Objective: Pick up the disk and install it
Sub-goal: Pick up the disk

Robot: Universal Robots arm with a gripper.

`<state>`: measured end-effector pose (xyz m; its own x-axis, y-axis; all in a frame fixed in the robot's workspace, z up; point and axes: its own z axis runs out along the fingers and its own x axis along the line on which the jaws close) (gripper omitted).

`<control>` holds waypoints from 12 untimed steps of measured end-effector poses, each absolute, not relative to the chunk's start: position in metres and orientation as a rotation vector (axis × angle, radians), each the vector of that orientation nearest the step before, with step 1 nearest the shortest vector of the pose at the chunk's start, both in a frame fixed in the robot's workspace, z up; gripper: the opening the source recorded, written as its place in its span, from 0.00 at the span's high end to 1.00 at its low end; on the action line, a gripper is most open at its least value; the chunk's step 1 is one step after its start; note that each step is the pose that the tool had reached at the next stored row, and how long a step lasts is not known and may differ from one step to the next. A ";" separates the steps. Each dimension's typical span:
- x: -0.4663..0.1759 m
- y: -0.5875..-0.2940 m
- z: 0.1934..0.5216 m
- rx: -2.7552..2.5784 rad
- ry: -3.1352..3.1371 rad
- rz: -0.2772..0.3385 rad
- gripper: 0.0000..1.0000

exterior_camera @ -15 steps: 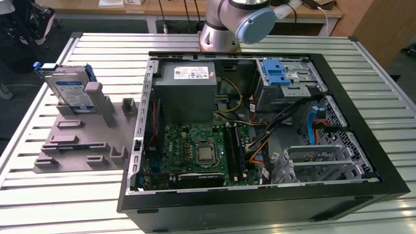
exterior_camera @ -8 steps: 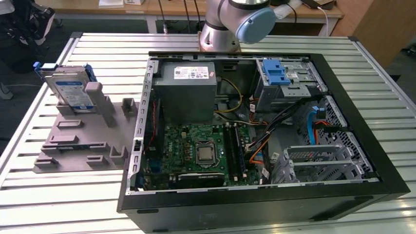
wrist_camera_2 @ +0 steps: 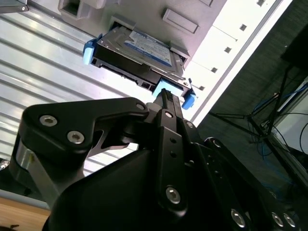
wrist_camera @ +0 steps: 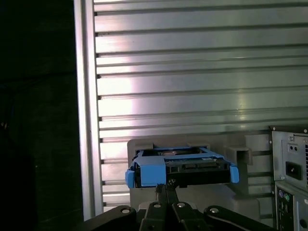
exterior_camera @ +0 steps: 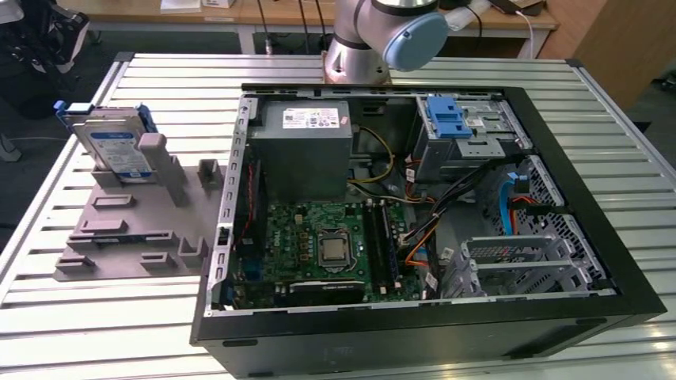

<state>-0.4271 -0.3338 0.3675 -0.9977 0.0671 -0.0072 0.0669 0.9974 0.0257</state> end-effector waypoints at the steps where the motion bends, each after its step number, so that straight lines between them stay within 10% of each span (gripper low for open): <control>1: -0.427 -0.334 0.367 0.090 3.132 0.040 0.89; 12: -0.427 -0.334 0.366 -0.214 3.129 0.038 0.89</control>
<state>-0.4272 -0.3338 0.3656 -0.9907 -0.1360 -0.0068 -0.1361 0.9904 0.0238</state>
